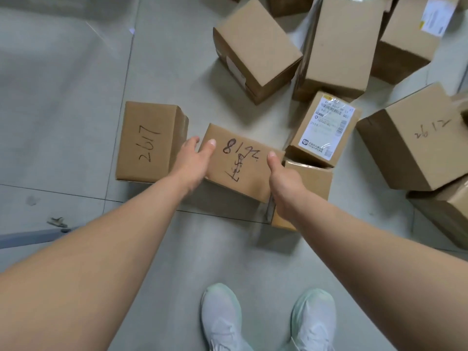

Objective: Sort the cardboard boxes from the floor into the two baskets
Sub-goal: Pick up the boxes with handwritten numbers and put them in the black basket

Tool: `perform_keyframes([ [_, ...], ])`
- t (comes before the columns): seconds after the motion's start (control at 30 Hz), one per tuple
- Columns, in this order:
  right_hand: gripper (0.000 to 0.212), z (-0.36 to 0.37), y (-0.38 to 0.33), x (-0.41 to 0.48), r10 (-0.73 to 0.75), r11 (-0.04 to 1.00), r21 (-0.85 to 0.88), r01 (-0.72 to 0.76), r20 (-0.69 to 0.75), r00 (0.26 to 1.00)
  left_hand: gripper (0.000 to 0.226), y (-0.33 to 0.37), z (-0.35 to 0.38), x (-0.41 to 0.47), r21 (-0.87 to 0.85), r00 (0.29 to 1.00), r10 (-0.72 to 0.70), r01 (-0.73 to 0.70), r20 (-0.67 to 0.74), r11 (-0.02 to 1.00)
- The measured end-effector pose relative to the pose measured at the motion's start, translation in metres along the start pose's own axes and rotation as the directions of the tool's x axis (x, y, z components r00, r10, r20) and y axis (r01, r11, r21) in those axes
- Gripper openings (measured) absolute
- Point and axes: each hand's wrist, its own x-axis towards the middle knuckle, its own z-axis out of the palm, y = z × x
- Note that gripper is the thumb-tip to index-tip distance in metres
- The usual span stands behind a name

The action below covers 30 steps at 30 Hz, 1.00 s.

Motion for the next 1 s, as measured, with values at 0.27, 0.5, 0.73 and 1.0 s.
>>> perform_keyframes([
  [0.27, 0.062, 0.006, -0.006, 0.015, -0.005, 0.998, 0.061, 0.005, 0.007, 1.000, 0.053, -0.004, 0.010, 0.024, -0.180, 0.985, -0.164, 0.170, 0.045, 0.969],
  [0.5, 0.059, -0.010, -0.058, -0.068, -0.102, 0.995, 0.016, 0.103, -0.030, 0.994, 0.054, 0.061, -0.041, -0.042, -0.324, 0.983, -0.172, 0.145, -0.058, 0.935],
  [0.73, 0.065, -0.036, -0.152, -0.217, -0.408, 0.906, -0.140, 0.399, -0.042, 0.912, 0.052, 0.160, -0.134, -0.149, -0.429, 0.945, -0.189, 0.059, -0.266, 0.902],
  [1.0, 0.047, -0.065, -0.269, -0.441, -0.646, 0.758, -0.099, 0.644, 0.015, 0.763, 0.039, 0.298, -0.262, -0.312, -0.529, 0.878, -0.119, -0.166, -0.463, 0.832],
])
